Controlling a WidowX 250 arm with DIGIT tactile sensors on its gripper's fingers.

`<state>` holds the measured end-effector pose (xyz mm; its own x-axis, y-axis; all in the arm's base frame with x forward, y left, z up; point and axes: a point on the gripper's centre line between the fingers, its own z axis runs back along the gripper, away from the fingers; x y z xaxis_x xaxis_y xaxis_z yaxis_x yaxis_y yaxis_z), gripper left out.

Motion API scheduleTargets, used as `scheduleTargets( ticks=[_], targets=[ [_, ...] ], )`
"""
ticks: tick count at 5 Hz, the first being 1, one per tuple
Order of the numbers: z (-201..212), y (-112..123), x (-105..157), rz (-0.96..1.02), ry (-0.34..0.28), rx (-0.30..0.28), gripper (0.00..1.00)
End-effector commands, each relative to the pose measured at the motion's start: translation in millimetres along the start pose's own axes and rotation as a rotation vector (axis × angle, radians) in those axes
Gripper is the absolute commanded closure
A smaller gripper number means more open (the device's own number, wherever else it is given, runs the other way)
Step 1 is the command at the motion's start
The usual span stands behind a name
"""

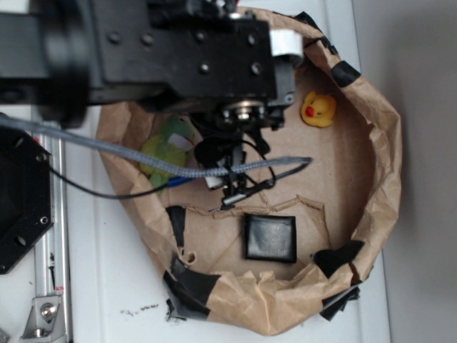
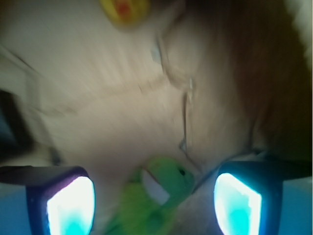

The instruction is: Grab the green animal.

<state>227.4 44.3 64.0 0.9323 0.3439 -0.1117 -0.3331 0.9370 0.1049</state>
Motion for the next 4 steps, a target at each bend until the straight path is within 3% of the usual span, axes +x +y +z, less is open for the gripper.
scheduleTargets(
  ticks=[1, 2, 3, 4],
  targets=[
    [-37, 13, -25, -0.102, 0.048, -0.149, 0.0],
    [-38, 8, -27, -0.031, 0.07, -0.26, 0.0],
    [-33, 1, -23, -0.021, -0.001, -0.294, 1.0],
    [-27, -4, -19, -0.036, -0.027, -0.278, 1.0]
  ],
)
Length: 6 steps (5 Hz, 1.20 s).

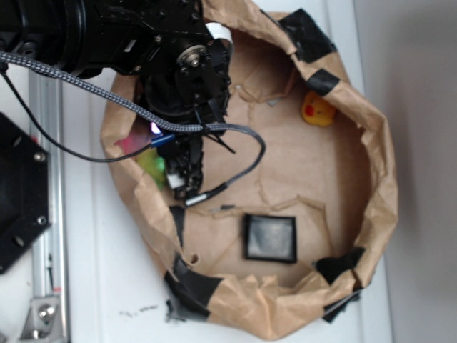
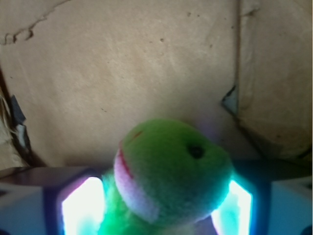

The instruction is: Grab the green animal.

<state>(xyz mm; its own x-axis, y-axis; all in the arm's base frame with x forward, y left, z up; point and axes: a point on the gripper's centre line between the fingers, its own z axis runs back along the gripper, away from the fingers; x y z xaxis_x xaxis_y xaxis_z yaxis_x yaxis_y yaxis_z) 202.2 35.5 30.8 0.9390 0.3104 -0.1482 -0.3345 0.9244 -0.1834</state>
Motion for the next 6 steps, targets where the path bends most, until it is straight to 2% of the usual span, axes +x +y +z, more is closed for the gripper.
scheduleTargets(
  ticks=[1, 2, 3, 4, 5, 6],
  targets=[
    [14, -4, 5, -0.027, -0.092, 0.04, 1.0],
    [25, -6, 5, -0.054, -0.127, 0.033, 1.0],
    [76, -15, 13, -0.204, -0.284, -0.022, 1.0],
    [128, -29, 15, -0.246, -0.438, 0.094, 1.0],
    [161, -36, 13, -0.29, -0.454, 0.071, 1.0],
    [155, -44, 15, -0.362, -0.41, 0.096, 1.0]
  ],
)
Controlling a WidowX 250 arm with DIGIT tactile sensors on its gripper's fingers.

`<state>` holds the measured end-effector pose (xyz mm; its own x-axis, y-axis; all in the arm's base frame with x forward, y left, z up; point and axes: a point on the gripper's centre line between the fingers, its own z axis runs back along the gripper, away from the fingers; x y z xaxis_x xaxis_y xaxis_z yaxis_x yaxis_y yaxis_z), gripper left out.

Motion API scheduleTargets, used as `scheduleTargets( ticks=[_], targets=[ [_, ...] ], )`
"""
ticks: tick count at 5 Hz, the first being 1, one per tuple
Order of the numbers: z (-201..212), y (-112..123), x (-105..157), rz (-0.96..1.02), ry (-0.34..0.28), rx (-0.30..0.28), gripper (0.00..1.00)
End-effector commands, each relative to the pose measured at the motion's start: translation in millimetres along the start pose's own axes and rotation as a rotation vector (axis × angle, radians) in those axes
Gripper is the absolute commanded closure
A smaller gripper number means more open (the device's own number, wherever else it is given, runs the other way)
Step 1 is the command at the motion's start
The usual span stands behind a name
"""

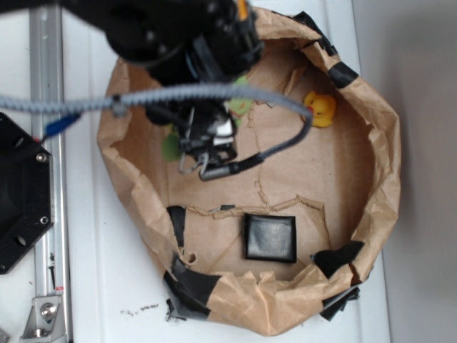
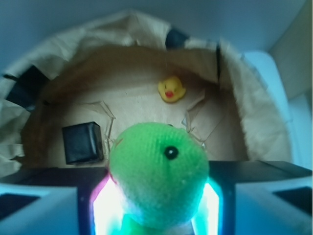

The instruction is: Grab the green animal.

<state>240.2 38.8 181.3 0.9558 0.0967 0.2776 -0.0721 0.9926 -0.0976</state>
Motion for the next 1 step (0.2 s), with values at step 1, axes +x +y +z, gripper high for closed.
scheduleTargets(
  ticks=[1],
  targets=[
    [-5.2, -8.3, 1.9, -0.102, -0.015, 0.04, 1.0]
  ],
)
